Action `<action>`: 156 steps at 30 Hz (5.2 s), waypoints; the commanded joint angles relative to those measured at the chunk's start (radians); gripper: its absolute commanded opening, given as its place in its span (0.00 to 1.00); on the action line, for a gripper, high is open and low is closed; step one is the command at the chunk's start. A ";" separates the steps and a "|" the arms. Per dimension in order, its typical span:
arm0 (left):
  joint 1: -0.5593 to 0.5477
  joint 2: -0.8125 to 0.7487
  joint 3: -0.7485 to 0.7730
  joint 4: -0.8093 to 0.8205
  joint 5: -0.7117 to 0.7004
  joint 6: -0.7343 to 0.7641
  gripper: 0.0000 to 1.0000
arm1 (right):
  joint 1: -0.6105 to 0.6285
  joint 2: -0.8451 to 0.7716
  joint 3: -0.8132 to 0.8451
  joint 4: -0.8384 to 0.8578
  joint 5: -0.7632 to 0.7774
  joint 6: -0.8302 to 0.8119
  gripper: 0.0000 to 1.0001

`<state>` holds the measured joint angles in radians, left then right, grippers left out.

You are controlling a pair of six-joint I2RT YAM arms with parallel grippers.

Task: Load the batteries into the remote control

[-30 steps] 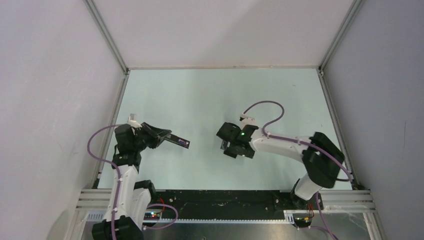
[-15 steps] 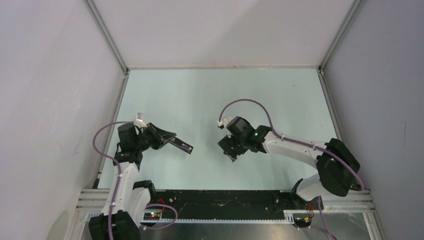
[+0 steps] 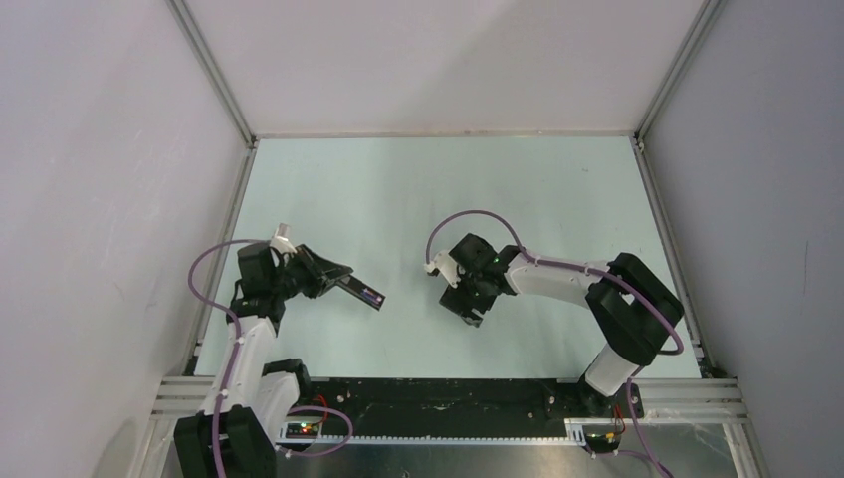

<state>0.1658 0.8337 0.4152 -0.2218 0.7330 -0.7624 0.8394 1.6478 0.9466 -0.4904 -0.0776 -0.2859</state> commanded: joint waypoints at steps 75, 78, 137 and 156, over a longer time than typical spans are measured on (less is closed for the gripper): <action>-0.309 -0.250 0.030 0.338 0.134 -0.057 0.00 | 0.553 -0.120 0.506 -0.235 0.517 0.513 0.27; -0.309 -0.251 0.026 0.338 0.131 -0.057 0.00 | 0.555 -0.110 0.518 -0.255 0.536 0.523 0.27; -0.322 -0.188 0.026 0.338 0.170 -0.214 0.00 | 0.483 0.000 0.610 -0.237 0.523 0.580 0.33; -0.321 -0.131 0.099 0.234 0.195 -0.229 0.00 | 0.463 0.007 0.617 -0.274 0.483 0.561 0.58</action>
<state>-0.1440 0.7021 0.4507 0.0483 0.8444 -0.9623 1.3170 1.6444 1.5169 -0.7982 0.3786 0.2771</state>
